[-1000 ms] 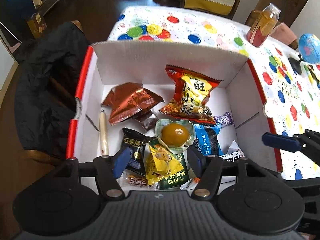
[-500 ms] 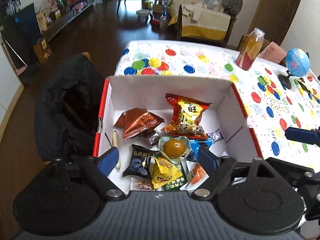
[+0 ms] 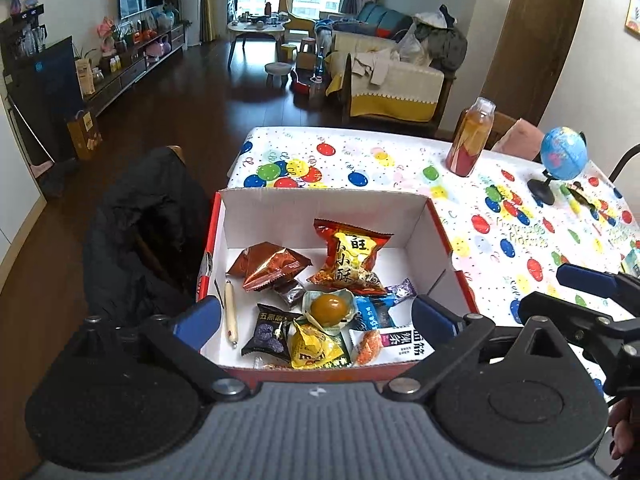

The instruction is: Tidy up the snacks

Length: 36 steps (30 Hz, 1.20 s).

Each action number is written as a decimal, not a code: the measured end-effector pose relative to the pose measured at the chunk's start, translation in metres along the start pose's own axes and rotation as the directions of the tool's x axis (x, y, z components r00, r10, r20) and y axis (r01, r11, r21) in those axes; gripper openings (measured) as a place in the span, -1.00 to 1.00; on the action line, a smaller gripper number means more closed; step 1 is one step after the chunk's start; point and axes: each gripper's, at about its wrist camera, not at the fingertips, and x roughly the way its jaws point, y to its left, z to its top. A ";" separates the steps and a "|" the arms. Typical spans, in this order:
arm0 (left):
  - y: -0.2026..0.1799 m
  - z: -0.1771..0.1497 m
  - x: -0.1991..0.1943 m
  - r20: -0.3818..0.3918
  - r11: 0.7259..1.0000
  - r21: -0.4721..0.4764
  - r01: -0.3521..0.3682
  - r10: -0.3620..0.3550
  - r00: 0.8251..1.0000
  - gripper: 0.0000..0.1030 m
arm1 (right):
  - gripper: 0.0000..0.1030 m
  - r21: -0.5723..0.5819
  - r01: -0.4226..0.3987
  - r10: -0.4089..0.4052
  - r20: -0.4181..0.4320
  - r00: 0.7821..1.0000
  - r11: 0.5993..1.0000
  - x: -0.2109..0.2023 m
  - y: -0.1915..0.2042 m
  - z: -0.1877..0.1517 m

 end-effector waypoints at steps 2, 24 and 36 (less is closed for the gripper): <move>-0.001 -0.002 -0.005 0.006 1.000 -0.004 0.006 -0.006 1.000 0.99 | 0.99 0.002 0.002 -0.002 0.011 1.000 1.000 -0.003 0.001 -0.001; -0.018 -0.018 -0.034 0.082 0.995 0.024 -0.096 0.094 0.992 0.99 | 0.99 -0.060 0.071 -0.066 0.080 0.995 0.996 -0.015 0.026 -0.006; -0.022 -0.021 -0.032 0.070 0.995 0.029 -0.094 0.092 0.993 0.98 | 0.99 -0.048 0.087 -0.083 0.077 0.994 0.995 -0.015 0.025 -0.010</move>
